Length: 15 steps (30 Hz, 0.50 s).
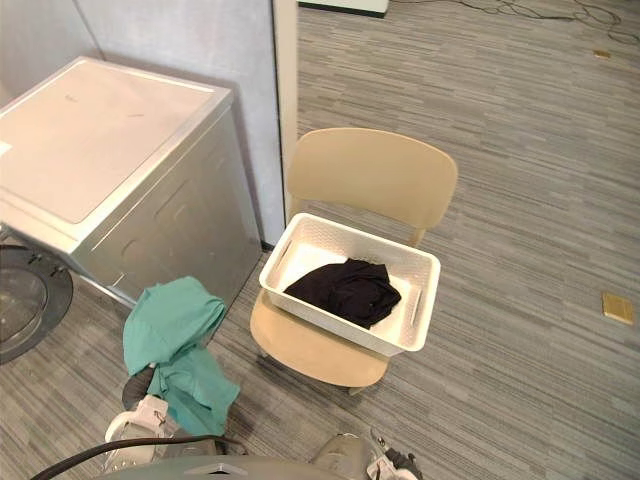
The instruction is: Pick up the laundry basket with both hands and put the clothes into the washing machine.
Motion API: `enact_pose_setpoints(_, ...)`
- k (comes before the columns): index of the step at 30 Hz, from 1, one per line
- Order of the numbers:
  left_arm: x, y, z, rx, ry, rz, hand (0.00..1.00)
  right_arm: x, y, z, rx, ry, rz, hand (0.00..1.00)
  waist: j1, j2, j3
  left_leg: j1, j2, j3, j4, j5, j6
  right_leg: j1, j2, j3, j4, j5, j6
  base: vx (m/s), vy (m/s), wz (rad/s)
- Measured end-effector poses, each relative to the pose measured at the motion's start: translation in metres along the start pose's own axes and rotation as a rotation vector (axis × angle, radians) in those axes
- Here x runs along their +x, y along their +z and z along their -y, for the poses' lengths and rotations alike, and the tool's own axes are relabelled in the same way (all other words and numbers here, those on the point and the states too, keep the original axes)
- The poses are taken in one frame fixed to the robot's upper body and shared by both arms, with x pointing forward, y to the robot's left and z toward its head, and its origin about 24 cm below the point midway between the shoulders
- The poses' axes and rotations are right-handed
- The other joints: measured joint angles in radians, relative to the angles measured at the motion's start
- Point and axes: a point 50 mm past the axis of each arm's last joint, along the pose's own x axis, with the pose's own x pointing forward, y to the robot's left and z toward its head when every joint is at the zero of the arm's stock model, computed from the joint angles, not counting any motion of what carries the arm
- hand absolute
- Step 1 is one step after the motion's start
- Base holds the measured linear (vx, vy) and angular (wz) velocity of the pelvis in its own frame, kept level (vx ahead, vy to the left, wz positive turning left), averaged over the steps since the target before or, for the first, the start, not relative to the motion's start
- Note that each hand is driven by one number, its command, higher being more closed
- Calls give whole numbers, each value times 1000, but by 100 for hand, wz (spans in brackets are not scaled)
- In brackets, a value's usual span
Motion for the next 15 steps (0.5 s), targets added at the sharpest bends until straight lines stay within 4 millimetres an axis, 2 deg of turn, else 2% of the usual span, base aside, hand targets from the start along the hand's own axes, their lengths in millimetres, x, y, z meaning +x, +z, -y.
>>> enact_pose_setpoints(1,1,0,3,-8,-6,5,100,-1,-1,-3,10,6,0,0,-4,-6,-3,9,-50,15,-12,4,9,21,-19,-18,7,13,-3,10,149,68)
enact_pose_setpoints(2,2,5,10,-5,-34,27,100,-3,-8,-6,27,9,-25,0,-15,-31,-25,22,-98,-41,-112,3,4,15,-17,-19,-8,-3,-19,-6,100,84)
enact_pose_setpoints(3,3,8,14,-5,-51,41,100,-3,-12,-7,20,11,-43,0,-23,-53,-45,40,-125,-81,-201,-22,-4,11,-16,-13,-42,-5,-33,3,162,120)
enact_pose_setpoints(4,8,11,24,9,-98,48,100,-3,-12,-8,31,9,-43,0,-34,-45,-54,17,-91,-59,-202,-77,-60,23,-13,-36,-76,41,8,-2,154,96)
enact_pose_setpoints(5,12,11,30,8,-119,46,100,-2,-10,-9,34,7,-39,0,-26,-31,-35,-5,-58,-39,-154,-73,-61,22,-11,-43,-67,54,10,-26,212,74)
enact_pose_setpoints(6,15,8,34,3,-125,36,100,1,-5,-7,61,-7,-34,0,-20,-25,-24,-23,-67,-35,-111,-84,-96,22,-14,-45,-53,68,8,-55,207,23)
enact_pose_setpoints(7,15,6,26,4,-93,25,100,1,-11,-5,65,-19,-58,0,-23,-23,-29,-20,-87,-42,-111,-94,-85,35,-27,-45,-74,111,4,-41,227,18)
enact_pose_setpoints(9,15,5,24,13,-83,22,100,0,-18,2,74,-48,-90,0,-25,-19,-27,-16,-106,-53,-114,-95,-83,59,-32,-57,-103,185,-2,-5,216,26)
enact_pose_setpoints(11,13,3,20,26,-72,15,100,0,-23,6,73,-62,-112,0,-15,-25,-28,9,-141,-48,-139,-88,-72,78,-53,-57,-133,261,-4,-1,227,12)
enact_pose_setpoints(12,12,2,18,28,-64,7,100,-1,-26,6,74,-63,-122,0,-11,-29,-30,26,-158,-44,-158,-82,-63,82,-66,-54,-137,273,-10,-3,195,2)
enact_pose_setpoints(14,11,-5,13,32,-43,-19,100,-2,-27,10,59,-71,-124,0,0,-32,-33,77,-201,-25,-222,-64,-40,92,-98,-29,-142,311,-43,-28,114,-4)
enact_pose_setpoints(15,9,-7,9,44,-31,-27,100,-2,-26,11,42,-72,-120,0,3,-31,-36,97,-218,-24,-263,-60,-38,90,-105,-5,-142,336,-76,-62,89,0)
